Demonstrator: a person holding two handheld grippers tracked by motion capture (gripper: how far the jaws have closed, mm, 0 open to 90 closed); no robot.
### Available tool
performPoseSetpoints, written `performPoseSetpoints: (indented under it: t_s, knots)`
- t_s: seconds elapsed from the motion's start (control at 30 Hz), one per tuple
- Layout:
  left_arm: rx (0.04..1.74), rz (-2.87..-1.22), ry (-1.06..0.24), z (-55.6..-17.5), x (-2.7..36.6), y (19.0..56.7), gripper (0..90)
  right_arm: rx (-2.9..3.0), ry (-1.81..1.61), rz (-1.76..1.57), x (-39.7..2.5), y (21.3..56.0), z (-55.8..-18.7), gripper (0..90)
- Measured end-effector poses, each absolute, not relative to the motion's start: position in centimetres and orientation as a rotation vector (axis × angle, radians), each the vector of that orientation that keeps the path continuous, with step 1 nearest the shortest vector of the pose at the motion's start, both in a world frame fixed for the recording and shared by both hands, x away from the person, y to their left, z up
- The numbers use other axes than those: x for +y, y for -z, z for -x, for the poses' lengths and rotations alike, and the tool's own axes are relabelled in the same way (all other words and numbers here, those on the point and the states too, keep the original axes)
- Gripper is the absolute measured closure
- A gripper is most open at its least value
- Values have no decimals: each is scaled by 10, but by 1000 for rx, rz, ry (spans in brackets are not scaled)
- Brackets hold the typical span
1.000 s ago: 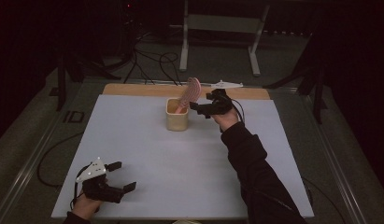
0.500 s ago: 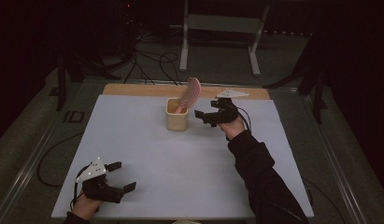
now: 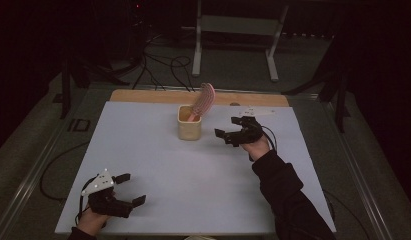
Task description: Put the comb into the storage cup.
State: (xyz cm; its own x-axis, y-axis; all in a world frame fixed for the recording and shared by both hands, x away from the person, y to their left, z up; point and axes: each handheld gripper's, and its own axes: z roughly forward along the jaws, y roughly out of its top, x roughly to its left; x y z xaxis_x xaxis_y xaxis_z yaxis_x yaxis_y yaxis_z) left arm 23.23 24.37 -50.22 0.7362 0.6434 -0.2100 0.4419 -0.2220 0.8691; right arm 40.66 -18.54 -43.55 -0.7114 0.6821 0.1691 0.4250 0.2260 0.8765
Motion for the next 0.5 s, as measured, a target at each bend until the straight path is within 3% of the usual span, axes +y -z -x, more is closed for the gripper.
performPoseSetpoints:
  t_s: [0.5]
  knots:
    - [838, -1868, -230, -232, 243, 503, 2, 2269, -1496, -1020, -204, 451, -380, 90]
